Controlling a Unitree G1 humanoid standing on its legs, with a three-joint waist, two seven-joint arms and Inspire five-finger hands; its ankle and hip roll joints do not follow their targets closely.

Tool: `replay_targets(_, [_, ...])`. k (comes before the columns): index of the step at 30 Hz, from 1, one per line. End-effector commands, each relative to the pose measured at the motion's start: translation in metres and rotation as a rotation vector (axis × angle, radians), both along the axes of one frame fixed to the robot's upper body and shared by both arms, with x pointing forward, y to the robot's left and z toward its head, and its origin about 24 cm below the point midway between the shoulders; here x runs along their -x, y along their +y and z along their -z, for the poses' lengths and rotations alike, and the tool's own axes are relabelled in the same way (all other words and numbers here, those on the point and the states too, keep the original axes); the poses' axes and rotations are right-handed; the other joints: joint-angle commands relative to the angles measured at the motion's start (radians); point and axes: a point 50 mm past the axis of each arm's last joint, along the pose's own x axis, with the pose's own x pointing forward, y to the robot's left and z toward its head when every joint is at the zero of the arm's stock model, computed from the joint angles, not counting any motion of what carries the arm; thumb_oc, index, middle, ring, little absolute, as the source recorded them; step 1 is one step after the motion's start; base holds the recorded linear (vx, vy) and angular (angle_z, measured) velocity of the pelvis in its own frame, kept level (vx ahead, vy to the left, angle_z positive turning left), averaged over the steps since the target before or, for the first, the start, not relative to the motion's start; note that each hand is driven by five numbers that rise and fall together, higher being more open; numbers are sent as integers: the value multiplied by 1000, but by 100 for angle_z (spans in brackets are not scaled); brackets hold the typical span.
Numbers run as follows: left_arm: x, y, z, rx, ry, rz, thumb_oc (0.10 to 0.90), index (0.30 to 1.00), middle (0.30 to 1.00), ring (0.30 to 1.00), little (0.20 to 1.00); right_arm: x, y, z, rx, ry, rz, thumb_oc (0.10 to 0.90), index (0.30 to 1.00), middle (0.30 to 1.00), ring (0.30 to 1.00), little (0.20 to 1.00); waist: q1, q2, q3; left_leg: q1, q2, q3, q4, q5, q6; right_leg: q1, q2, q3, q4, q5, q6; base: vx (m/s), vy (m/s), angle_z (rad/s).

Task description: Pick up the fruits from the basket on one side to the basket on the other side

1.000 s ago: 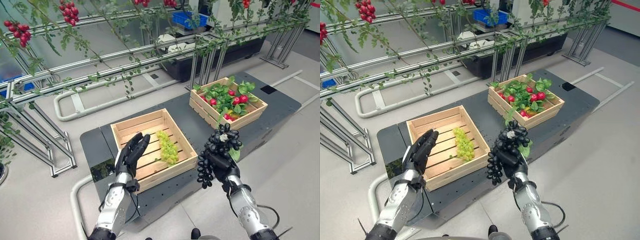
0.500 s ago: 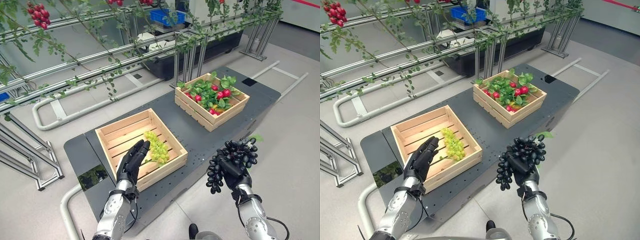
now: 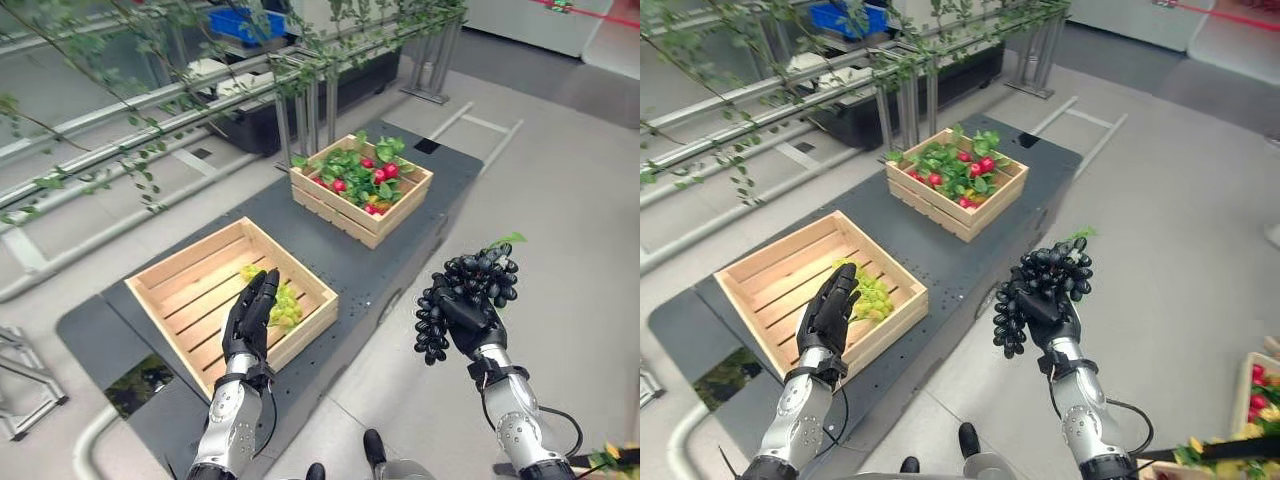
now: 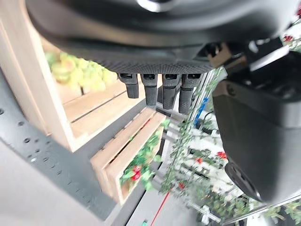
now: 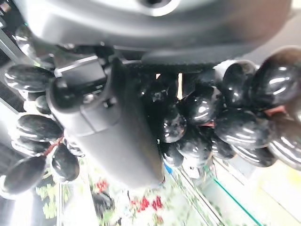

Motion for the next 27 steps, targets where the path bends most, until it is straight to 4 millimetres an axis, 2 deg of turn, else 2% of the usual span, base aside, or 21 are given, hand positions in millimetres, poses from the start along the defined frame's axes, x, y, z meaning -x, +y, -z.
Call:
replay_targets(1, [-30, 8, -59, -88, -311, -12, 800, 900, 900, 900, 900, -25, 0, -72, 10, -380, -31, 400, 300, 300, 300, 300, 2, 67, -36, -5, 30, -4, 18, -110, -20, 43, 31, -27, 21, -47, -19, -117, 239, -32])
replay_targets(4, [-36, 10, -67, -122, -337, 0, 800, 900, 900, 900, 900, -22, 2, -73, 12, -390, -39, 400, 300, 300, 300, 300, -16, 75, -30, 2, 25, 33, 7, -117, -11, 0, 15, -29, 35, -22, -2, -113, 246, -32])
replay_targets(6, [-37, 11, -70, -148, -347, -4, 800, 900, 900, 900, 900, -20, 3, -73, 27, -399, -54, 400, 300, 300, 300, 300, -20, 78, -22, 17, 20, 61, -4, -122, -11, -20, -8, -66, 31, 17, 6, -92, 216, -47])
replay_targets(9, [-35, 17, -72, -193, -332, -29, 800, 900, 900, 900, 900, -22, 8, -71, 37, -393, -114, 400, 300, 300, 300, 300, -6, 82, -5, 38, 28, 147, -8, -135, -24, -26, -39, -195, -2, 71, 30, -105, 137, -65])
replay_targets(10, [-34, 20, -73, -206, -326, -44, 800, 900, 900, 900, 900, -23, 11, -71, 35, -392, -139, 400, 300, 300, 300, 300, 1, 86, 1, 44, 34, 170, -8, -134, -25, -35, -45, -241, 41, 75, 35, -131, 85, -90])
replay_targets(11, [-33, 23, -74, -227, -322, -40, 800, 900, 900, 900, 900, -24, 14, -70, 30, -390, -159, 400, 300, 300, 300, 300, 11, 92, 10, 48, 43, 195, -8, -131, -21, -46, -55, -277, 124, 66, 32, -144, 64, -114])
replay_targets(13, [-33, 25, -75, -255, -314, -16, 800, 900, 900, 900, 900, -25, 18, -67, 19, -380, -179, 400, 300, 300, 300, 300, 15, 101, 12, 42, 53, 206, -8, -121, -12, -56, -50, -280, 261, 25, 15, -133, 38, -110])
replay_targets(14, [-34, 23, -74, -275, -300, 7, 800, 900, 900, 900, 900, -25, 22, -64, 12, -362, -202, 400, 300, 300, 300, 300, 20, 106, 10, 34, 62, 223, -8, -114, -7, -46, -54, -312, 380, -38, -4, -90, 6, -56])
replay_targets(15, [-34, 22, -73, -279, -293, 19, 800, 900, 900, 900, 900, -25, 23, -64, 11, -357, -206, 400, 300, 300, 300, 300, 23, 106, 9, 33, 64, 228, -8, -114, -6, -40, -56, -320, 395, -50, -8, -90, -38, -53])
replay_targets(16, [-32, 22, -70, -287, -280, 28, 800, 900, 900, 900, 900, -24, 27, -61, 4, -350, -232, 400, 300, 300, 300, 300, 31, 104, 8, 35, 68, 249, -8, -115, -3, -14, -65, -360, 441, -84, -16, -46, -98, -42])
replay_targets(17, [-29, 24, -68, -281, -276, 29, 800, 900, 900, 900, 900, -23, 32, -58, -2, -345, -264, 400, 300, 300, 300, 300, 45, 98, 3, 34, 74, 278, -8, -114, -4, 28, -75, -403, 429, -112, -22, 7, -103, -47])
replay_targets(19, [-27, 24, -65, -266, -267, 41, 800, 900, 900, 900, 900, -22, 36, -55, -3, -336, -285, 400, 300, 300, 300, 300, 55, 88, -3, 43, 74, 297, -7, -123, -10, 82, -80, -431, 402, -146, -10, 39, -170, -69])
replay_targets(20, [-25, 23, -61, -256, -252, 57, 800, 900, 900, 900, 900, -21, 41, -48, -11, -316, -313, 400, 300, 300, 300, 300, 79, 69, -15, 32, 81, 348, 10, -121, -30, 190, -72, -500, 210, -168, -10, -1, -253, -88])
replay_targets(21, [-24, 23, -60, -256, -248, 52, 800, 900, 900, 900, 900, -21, 43, -46, -12, -308, -319, 400, 300, 300, 300, 300, 85, 68, -18, 31, 87, 363, 9, -117, -38, 215, -72, -519, 143, -165, -12, -18, -282, -127])
replay_targets(22, [-24, 20, -56, -246, -230, 50, 800, 900, 900, 900, 900, -22, 45, -42, -15, -285, -318, 400, 300, 300, 300, 300, 88, 66, -22, 31, 99, 382, 3, -106, -53, 234, -55, -507, 75, -164, -10, -28, -153, -127])
replay_targets(23, [-24, 17, -53, -233, -212, 57, 800, 900, 900, 900, 900, -23, 45, -41, -15, -273, -312, 400, 300, 300, 300, 300, 87, 66, -24, 30, 104, 388, 0, -101, -58, 236, -48, -495, 63, -166, -9, -72, -171, -135])
replay_targets(24, [-28, 12, -53, -212, -208, 71, 800, 900, 900, 900, 900, -26, 48, -44, -11, -284, -323, 400, 300, 300, 300, 300, 75, 64, -22, 26, 113, 404, -2, -91, -68, 226, -41, -474, 8, -146, -9, -57, -178, -76])
replay_targets(27, [-27, -4, -41, -180, -148, 135, 800, 900, 900, 900, 900, -24, 44, -36, -24, -220, -270, 400, 300, 300, 300, 300, 54, 59, -26, 23, 125, 410, -8, -84, -76, 222, -17, -445, 8, -156, -25, 10, -140, -56])
